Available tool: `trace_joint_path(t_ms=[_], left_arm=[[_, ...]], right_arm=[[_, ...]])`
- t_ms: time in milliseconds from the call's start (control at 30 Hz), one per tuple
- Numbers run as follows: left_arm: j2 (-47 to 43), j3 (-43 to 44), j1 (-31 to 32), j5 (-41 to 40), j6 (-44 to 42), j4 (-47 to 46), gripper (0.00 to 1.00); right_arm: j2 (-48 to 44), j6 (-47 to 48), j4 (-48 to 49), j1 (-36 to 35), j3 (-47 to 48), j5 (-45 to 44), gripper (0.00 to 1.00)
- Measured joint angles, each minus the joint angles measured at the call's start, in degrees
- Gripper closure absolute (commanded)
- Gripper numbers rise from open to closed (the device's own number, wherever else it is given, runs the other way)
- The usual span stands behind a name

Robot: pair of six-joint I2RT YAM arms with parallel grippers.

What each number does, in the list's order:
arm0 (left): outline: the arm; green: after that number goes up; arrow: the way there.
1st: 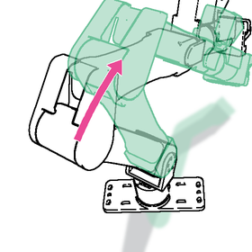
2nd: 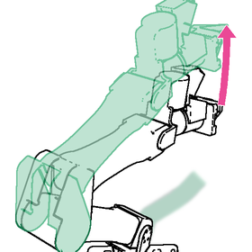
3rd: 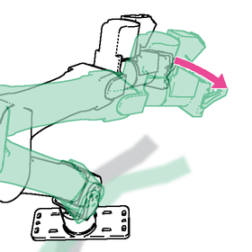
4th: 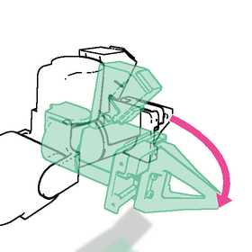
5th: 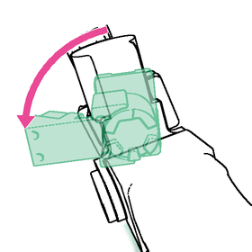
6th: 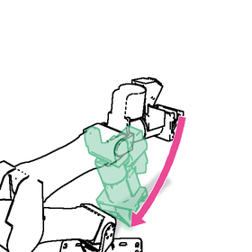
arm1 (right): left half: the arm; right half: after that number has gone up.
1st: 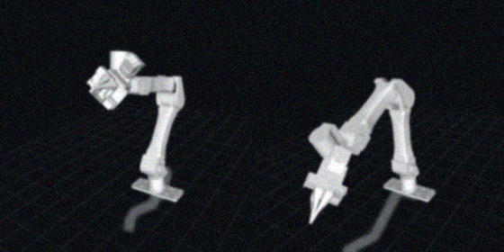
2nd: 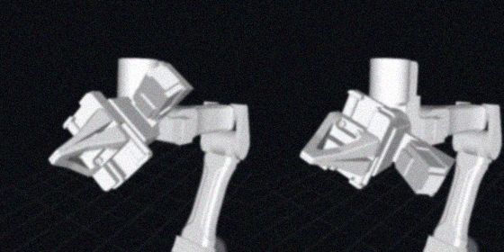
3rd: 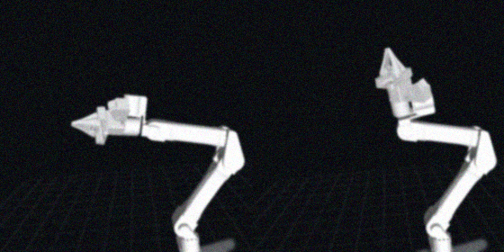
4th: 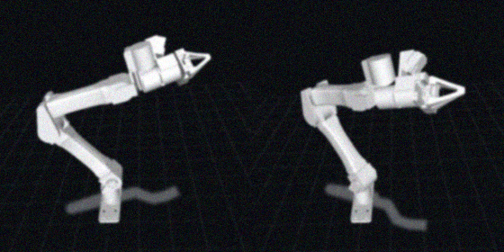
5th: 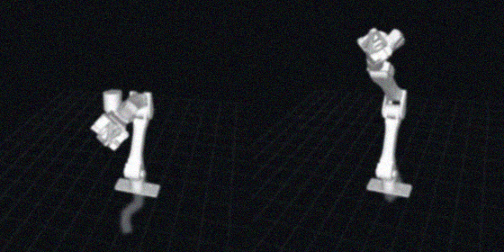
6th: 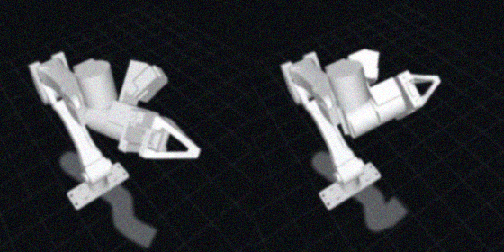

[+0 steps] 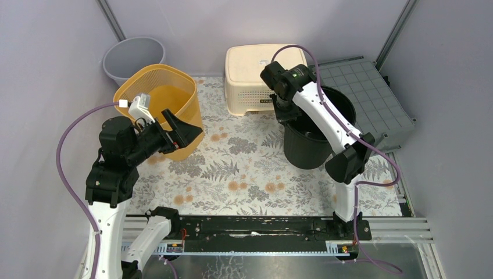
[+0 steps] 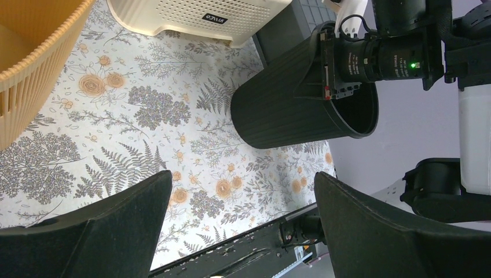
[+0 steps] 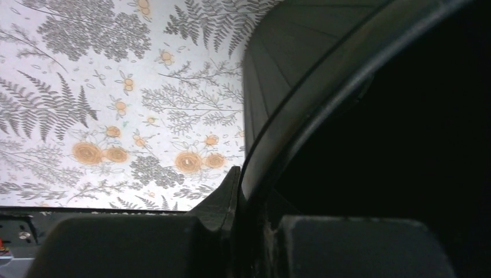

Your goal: Turn the large container upside down

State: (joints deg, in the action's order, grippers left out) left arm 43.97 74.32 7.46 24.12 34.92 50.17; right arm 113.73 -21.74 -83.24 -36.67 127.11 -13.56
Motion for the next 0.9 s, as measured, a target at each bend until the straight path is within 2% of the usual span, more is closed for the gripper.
trace_joint_path(t_ms=[267, 500, 733, 833, 900], left_arm=[[0.0, 0.02, 0.0, -0.13, -0.42, 0.35, 0.0], [0.02, 0.76, 0.0, -0.55, -0.87, 0.9, 0.0], [0.11, 1.77, 0.0, -1.05, -1.16, 1.25, 0.0], [0.13, 1.84, 0.0, -1.07, -1.18, 1.46, 0.0], [0.13, 1.86, 0.0, -1.07, -1.18, 1.79, 0.0]], right_arm=[[0.0, 0.55, -0.74, 0.15, 0.61, 0.57, 1.0], [-2.1, 0.5, -1.01, 0.15, 6.1, 7.43, 1.0], [-15.13, -2.97, 2.86, 0.13, 3.87, 17.88, 1.0], [-22.8, -5.07, 7.82, 0.15, -1.33, 21.86, 1.0], [-28.76, -7.15, 13.84, 0.15, -8.13, 25.46, 1.0]])
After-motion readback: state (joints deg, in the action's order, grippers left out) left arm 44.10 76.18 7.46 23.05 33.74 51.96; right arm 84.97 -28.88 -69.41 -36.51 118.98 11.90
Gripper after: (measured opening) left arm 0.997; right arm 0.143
